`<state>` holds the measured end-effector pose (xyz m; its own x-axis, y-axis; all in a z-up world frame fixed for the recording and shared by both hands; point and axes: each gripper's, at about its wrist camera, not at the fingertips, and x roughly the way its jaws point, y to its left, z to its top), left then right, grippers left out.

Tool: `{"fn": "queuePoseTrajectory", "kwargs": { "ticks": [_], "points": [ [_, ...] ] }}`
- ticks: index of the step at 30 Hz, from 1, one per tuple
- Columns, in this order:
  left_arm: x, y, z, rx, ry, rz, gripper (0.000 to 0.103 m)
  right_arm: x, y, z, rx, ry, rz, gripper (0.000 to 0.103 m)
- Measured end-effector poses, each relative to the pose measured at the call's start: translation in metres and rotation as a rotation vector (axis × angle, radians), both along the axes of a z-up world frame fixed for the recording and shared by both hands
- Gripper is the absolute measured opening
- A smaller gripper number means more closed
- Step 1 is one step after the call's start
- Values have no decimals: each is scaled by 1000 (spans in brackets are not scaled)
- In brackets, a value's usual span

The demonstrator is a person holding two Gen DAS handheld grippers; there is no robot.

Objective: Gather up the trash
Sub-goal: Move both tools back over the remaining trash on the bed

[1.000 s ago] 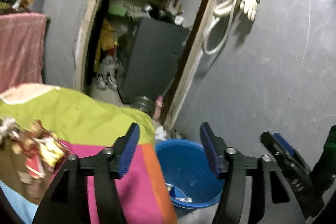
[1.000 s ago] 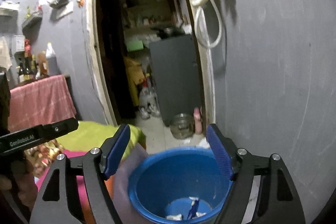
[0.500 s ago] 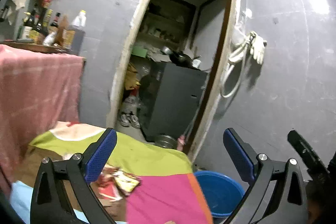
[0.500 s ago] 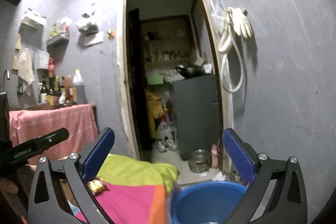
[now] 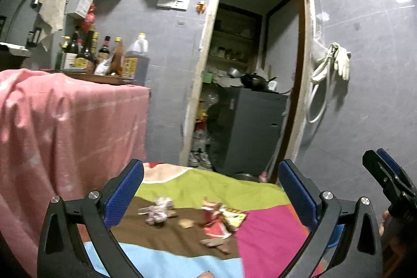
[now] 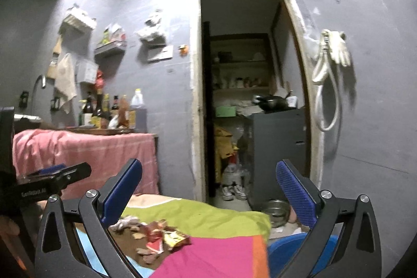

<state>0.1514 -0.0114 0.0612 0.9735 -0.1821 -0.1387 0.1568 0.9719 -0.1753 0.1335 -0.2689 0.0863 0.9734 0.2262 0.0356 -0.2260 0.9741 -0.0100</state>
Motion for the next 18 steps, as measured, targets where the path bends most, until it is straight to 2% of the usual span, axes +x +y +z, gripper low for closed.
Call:
{"fn": "queuePoseTrajectory", "kwargs": {
  "ticks": [7,18],
  "points": [
    [4,29,-22,31,32,64,101,8,33,-21,-44,25,40,103],
    [45,57,-72,44,229,49,101,54,46,-56,-102,190,64,103]
  ]
}}
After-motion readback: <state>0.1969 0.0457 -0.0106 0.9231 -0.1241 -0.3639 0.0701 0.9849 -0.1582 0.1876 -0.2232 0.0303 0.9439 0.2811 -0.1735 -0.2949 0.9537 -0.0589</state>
